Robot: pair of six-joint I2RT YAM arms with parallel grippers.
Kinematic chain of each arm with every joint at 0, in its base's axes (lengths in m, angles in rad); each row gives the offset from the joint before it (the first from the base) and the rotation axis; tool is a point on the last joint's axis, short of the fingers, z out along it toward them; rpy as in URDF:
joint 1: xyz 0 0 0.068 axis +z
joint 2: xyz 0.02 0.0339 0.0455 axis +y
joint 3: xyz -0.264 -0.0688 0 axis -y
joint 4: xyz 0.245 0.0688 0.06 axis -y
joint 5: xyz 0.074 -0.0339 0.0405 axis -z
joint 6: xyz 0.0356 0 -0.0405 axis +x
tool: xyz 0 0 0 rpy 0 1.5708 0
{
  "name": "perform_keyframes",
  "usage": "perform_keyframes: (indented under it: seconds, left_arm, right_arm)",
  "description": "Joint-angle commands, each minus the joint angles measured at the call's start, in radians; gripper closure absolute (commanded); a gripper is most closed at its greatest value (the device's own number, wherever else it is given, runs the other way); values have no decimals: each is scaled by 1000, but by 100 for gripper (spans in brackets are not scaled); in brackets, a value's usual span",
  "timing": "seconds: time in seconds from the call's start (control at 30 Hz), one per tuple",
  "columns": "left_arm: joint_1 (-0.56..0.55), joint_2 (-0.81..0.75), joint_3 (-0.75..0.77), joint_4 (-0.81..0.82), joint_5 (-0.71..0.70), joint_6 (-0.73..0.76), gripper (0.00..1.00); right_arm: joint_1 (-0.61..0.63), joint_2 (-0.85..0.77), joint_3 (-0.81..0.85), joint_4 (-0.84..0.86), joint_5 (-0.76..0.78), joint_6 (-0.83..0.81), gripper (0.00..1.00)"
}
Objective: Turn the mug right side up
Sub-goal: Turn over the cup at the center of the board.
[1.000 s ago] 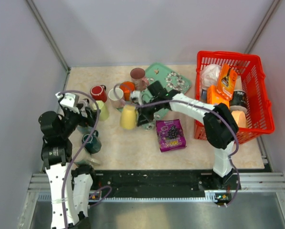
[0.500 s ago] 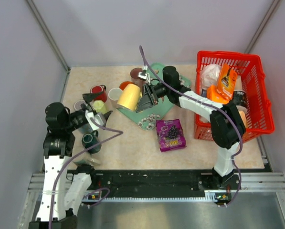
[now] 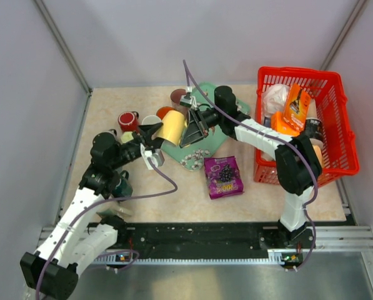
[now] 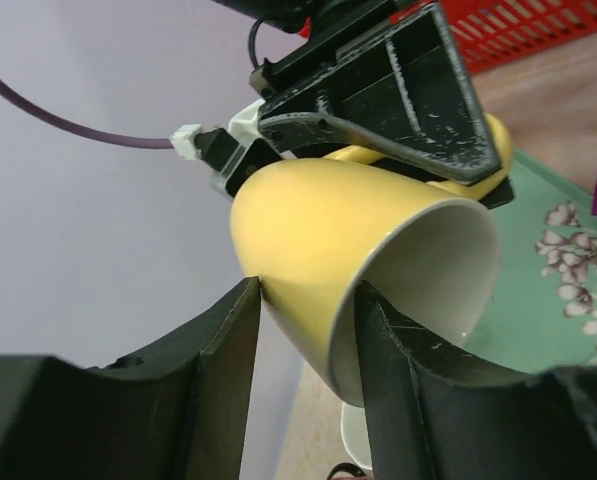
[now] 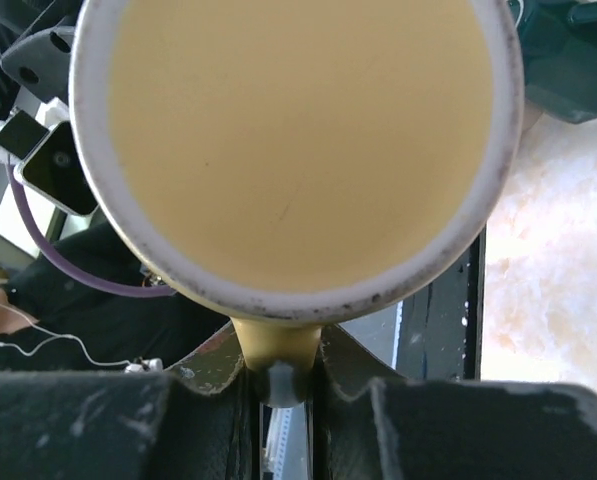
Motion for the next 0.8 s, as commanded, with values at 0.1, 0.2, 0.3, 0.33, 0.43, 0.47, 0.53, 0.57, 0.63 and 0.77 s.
perform_keyframes:
  seconds: [0.1,0.2,0.3,0.33,0.43,0.47,0.53,0.57,0.63,0.77]
  left_arm:
    - [-46,40,-30,155,-163,-37,100]
    - [-57,23,-22,123,-198,-66,100]
    - [-56,-3,17,-1,-231,-117,100]
    - [-57,-9,43,-75,-234,-154,100]
    - [-57,-19,139,-263,-235,-266,100]
    - [-56,-17,171,-334,-238,-280,100]
    - [-57,1,226,-463,-258,-336,100]
    - [-57,26,252,-533,-275,-367,100]
    - [-57,76,310,-680,-300,-399,100]
    - [-57,197,361,-902,-384,-507,100]
  right_arm:
    - [8,-29,43,66,-138,18,93]
    - [-18,-29,29,98,-127,15,76]
    - [-59,-35,10,119,-112,-3,58]
    - [-75,-38,0,119,-99,-8,46]
    - [-124,-56,-32,119,-49,-35,23]
    - [-136,-62,-40,101,-32,-60,15]
    - [-152,-78,-36,0,22,-156,9]
    - [-159,-85,-11,-154,69,-284,9]
    - [-162,-105,59,-428,207,-554,9]
    - [-156,-163,113,-666,601,-882,7]
